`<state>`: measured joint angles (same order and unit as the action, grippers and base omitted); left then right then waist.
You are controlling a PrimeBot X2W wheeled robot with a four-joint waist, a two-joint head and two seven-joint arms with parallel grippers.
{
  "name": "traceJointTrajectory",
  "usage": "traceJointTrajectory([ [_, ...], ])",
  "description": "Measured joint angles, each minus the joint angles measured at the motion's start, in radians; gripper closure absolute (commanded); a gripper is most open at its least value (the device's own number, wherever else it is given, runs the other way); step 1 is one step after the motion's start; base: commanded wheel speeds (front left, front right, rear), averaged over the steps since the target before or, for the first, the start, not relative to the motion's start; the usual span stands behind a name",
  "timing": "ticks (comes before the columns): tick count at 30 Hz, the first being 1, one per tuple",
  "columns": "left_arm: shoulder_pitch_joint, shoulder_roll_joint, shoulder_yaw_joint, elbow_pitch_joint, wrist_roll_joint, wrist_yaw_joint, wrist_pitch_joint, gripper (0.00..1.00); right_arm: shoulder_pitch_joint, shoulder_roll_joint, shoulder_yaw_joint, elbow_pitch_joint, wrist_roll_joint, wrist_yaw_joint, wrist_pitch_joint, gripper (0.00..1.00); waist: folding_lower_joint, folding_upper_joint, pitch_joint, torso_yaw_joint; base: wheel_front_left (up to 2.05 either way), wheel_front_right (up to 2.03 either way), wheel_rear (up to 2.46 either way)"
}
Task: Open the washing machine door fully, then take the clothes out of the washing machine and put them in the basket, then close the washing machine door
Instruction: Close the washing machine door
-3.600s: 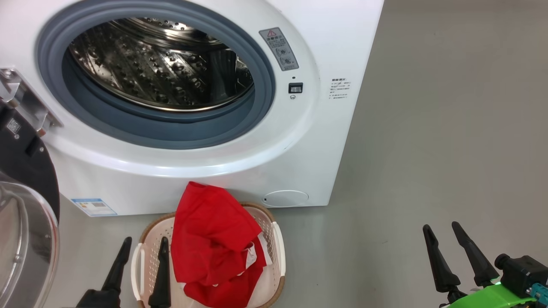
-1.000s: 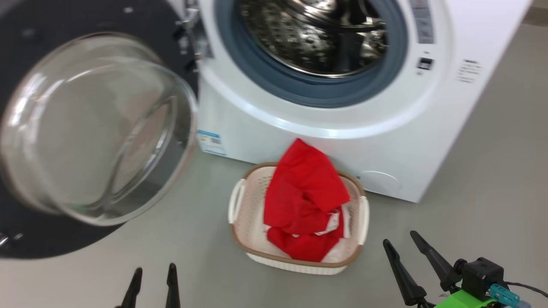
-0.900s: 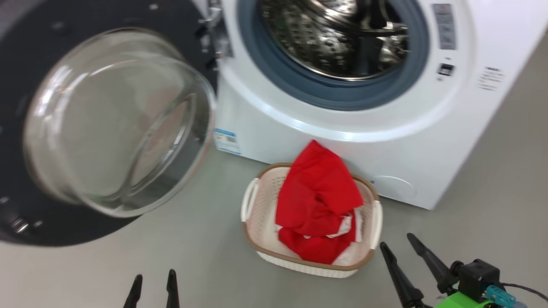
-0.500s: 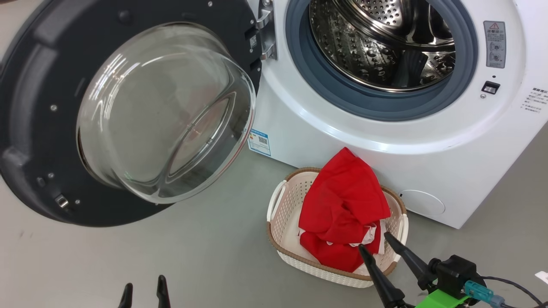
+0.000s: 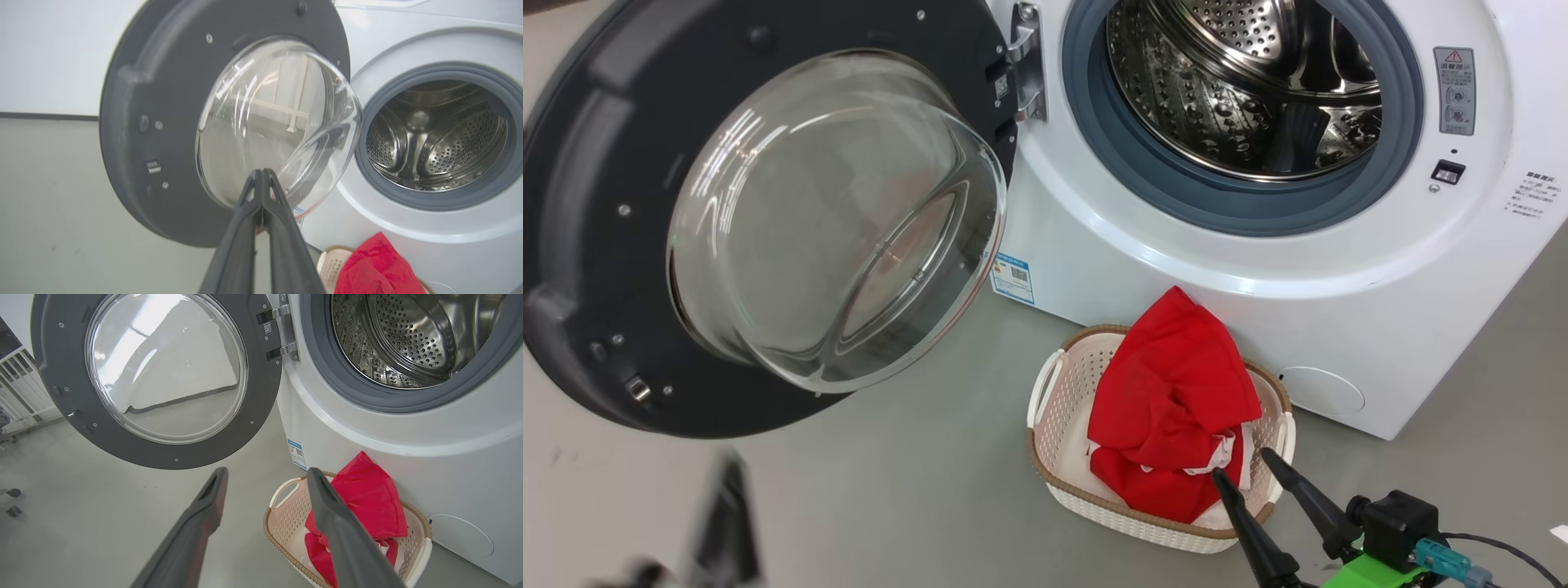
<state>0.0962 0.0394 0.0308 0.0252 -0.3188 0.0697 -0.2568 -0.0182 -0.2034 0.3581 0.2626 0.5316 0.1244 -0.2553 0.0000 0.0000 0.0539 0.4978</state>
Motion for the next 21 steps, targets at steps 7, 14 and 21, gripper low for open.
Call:
traceJointTrajectory([
  [7,-0.234,0.026,0.238,-0.139,0.099,-0.125,-0.001,1.00,0.036,0.015,-0.046,-0.005,-0.002,0.000,0.000,0.00,0.0000,0.0000,0.004,-0.007,0.00,0.00,0.00],
  [14,-0.500,0.184,0.382,-0.061,0.083,-0.186,-0.002,1.00,0.040,0.021,-0.068,-0.018,-0.008,0.000,0.000,0.00,-0.0001,0.0000,0.021,-0.023,0.00,0.00,0.00],
  [21,-0.719,0.283,0.431,0.218,-0.027,-0.195,-0.002,1.00,0.034,0.010,-0.086,-0.024,-0.010,0.000,0.000,0.00,0.0000,0.0000,0.068,-0.045,0.00,0.00,0.00],
])
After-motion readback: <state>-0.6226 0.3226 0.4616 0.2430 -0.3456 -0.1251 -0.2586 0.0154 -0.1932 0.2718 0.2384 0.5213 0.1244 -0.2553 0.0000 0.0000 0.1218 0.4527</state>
